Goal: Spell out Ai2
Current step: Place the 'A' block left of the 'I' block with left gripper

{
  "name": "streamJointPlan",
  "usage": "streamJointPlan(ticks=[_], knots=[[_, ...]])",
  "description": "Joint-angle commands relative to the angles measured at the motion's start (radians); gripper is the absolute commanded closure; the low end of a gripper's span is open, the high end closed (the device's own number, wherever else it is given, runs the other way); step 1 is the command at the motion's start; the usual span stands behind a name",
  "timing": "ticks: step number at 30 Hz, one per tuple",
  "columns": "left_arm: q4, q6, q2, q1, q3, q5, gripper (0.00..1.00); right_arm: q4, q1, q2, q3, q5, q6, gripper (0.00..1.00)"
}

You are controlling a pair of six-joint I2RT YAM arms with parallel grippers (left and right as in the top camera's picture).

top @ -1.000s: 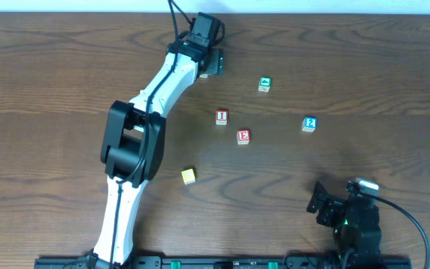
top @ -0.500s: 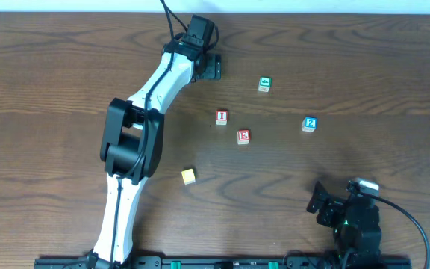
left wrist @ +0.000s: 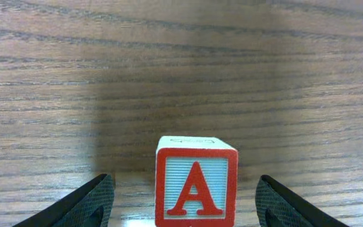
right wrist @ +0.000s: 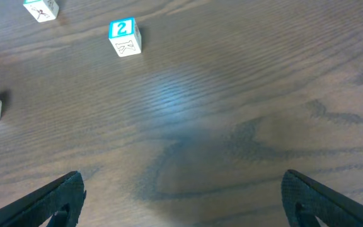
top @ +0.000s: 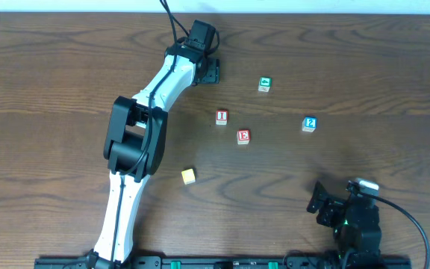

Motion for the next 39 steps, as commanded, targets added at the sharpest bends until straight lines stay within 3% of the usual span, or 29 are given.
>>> streamJointPlan(ticks=[1, 14, 25, 31, 34, 39], knots=[[0.013, 0.003, 0.015, -0.004, 0.024, -0.016, 0.28, -0.002, -0.006, -0.005, -0.01, 0.003, 0.013, 0.01], [0.023, 0.0, 0.015, -0.012, 0.024, -0.05, 0.58, -0.002, -0.006, -0.005, -0.01, 0.003, 0.013, 0.01], [0.023, -0.005, 0.015, -0.012, 0.024, -0.061, 0.64, -0.002, -0.006, -0.005, -0.01, 0.003, 0.013, 0.01], [0.02, -0.014, 0.015, -0.012, 0.024, -0.061, 0.74, -0.002, -0.006, -0.005, -0.01, 0.004, 0.013, 0.01], [-0.004, -0.021, 0.01, -0.013, 0.03, -0.061, 0.78, -0.002, -0.006, -0.005, -0.01, 0.003, 0.013, 0.01], [-0.165, -0.027, -0.027, -0.022, 0.117, -0.06, 0.94, -0.002, -0.006, -0.005, -0.01, 0.003, 0.013, 0.01]])
